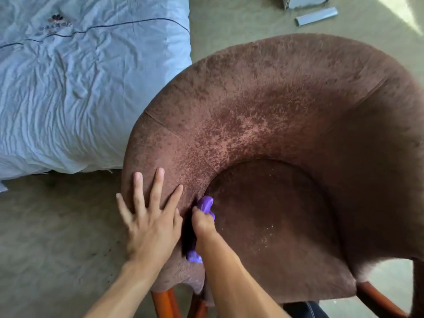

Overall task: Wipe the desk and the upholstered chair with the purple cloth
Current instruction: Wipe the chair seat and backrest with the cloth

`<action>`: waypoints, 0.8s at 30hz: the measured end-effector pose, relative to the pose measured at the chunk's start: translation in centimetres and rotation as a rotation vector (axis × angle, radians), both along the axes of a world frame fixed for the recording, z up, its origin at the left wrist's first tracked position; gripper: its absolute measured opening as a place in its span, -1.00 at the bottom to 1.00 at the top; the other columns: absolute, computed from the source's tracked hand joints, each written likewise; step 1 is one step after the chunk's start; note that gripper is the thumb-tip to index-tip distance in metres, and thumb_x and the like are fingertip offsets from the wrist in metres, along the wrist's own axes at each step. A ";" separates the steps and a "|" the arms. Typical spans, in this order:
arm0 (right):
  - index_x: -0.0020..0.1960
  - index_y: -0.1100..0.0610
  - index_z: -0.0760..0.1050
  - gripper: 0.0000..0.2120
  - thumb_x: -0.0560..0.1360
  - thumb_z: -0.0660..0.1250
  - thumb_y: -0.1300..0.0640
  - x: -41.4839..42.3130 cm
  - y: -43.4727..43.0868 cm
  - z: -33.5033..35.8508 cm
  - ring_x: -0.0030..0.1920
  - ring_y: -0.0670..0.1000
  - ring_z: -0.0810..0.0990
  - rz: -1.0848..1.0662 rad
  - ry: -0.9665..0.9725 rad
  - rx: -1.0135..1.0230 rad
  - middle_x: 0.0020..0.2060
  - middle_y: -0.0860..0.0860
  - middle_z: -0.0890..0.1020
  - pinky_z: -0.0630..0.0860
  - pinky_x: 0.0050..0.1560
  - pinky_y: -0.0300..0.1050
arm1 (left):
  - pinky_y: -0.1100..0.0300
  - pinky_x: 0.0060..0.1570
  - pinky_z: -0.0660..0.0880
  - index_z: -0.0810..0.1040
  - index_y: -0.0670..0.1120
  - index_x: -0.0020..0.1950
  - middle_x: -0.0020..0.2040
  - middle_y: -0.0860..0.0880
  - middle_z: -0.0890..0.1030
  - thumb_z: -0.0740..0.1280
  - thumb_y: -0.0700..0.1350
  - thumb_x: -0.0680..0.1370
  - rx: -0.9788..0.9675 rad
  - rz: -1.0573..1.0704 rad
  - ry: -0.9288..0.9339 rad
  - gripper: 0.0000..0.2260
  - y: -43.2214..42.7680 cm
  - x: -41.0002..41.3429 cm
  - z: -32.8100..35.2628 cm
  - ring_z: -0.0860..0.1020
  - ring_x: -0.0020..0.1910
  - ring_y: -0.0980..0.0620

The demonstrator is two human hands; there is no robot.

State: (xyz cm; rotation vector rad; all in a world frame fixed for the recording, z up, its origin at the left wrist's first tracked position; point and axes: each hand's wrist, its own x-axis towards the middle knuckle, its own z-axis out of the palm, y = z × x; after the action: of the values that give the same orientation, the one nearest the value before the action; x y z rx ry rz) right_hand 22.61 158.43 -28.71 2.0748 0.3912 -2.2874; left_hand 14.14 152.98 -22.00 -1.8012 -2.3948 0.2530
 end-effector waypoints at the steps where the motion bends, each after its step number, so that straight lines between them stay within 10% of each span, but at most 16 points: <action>1: 0.43 0.26 0.44 -0.54 0.65 0.23 -0.02 -0.7 1.3 0.1 0.23 0.16 0.60 -0.107 0.018 -0.033 0.26 0.16 0.61 0.50 0.30 -0.03 | -0.51 0.39 0.05 0.51 0.21 0.40 0.66 -0.04 0.05 0.28 0.01 0.47 0.014 0.008 0.000 -0.53 0.0 0.0 -0.5 -0.03 0.62 -0.30; 5: 0.26 0.20 0.53 -0.69 0.68 0.21 0.00 -1.2 9.8 1.5 -0.04 0.11 0.63 -0.638 0.132 -0.026 0.20 0.13 0.64 0.52 0.11 -0.05 | -0.47 0.42 0.01 0.52 0.26 0.34 0.66 0.00 0.07 0.28 0.07 0.43 0.061 0.026 0.004 -0.55 0.0 -0.5 -1.8 -0.01 0.62 -0.28; 9: 0.52 0.30 0.34 -0.51 0.72 0.00 0.05 5.6 19.7 3.4 0.47 0.31 0.40 -0.984 0.368 -0.052 0.48 0.29 0.43 0.23 0.52 0.28 | -0.45 0.43 -0.01 0.54 0.27 0.31 0.66 0.03 0.08 0.30 0.06 0.42 0.100 0.033 0.008 -0.55 -0.1 -0.8 -2.1 -0.01 0.62 -0.26; 14: 0.59 0.44 0.03 -0.44 0.71 -0.10 0.12 17.9 23.4 5.7 0.56 0.44 0.12 -1.129 0.248 -0.063 0.55 0.47 0.09 0.06 0.56 0.33 | -0.45 0.43 0.00 0.57 0.25 0.28 0.66 0.05 0.10 0.32 0.03 0.42 0.152 0.034 -0.005 -0.58 0.1 -0.6 -2.1 0.01 0.62 -0.24; 19: 0.46 0.27 0.41 -0.58 0.66 0.11 0.15 16.4 21.1 5.7 0.38 0.31 0.48 -1.304 0.234 0.256 0.33 0.28 0.53 0.40 0.37 0.26 | -0.45 0.44 -0.01 0.56 0.27 0.28 0.65 0.05 0.10 0.31 0.04 0.41 0.156 0.036 -0.010 -0.57 0.0 -0.6 -2.5 0.02 0.62 -0.24; 22: 0.04 0.14 0.49 -0.88 0.61 0.23 0.30 7.9 18.5 4.7 -0.14 0.07 0.52 -0.886 -0.053 0.666 -0.16 0.07 0.52 0.47 -0.06 0.00 | -0.44 0.45 -0.03 0.57 0.27 0.26 0.66 0.06 0.09 0.29 0.06 0.41 0.152 0.051 -0.020 -0.59 0.0 -0.6 -2.5 0.00 0.63 -0.23; 24: 0.12 0.15 0.53 -0.80 0.58 0.24 0.35 2.6 14.8 3.5 -0.07 0.04 0.44 -0.493 -0.050 0.816 -0.11 0.08 0.50 0.48 0.06 0.08 | -0.44 0.45 -0.03 0.57 0.25 0.27 0.66 0.06 0.08 0.29 0.04 0.43 0.153 0.048 -0.035 -0.59 0.3 -0.5 -2.3 -0.02 0.63 -0.24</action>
State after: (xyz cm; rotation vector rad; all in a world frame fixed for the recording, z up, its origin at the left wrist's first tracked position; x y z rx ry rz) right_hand 25.25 173.19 -25.23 2.8509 1.0671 -2.6089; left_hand 13.63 153.25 -24.27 -1.6972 -2.4100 0.0424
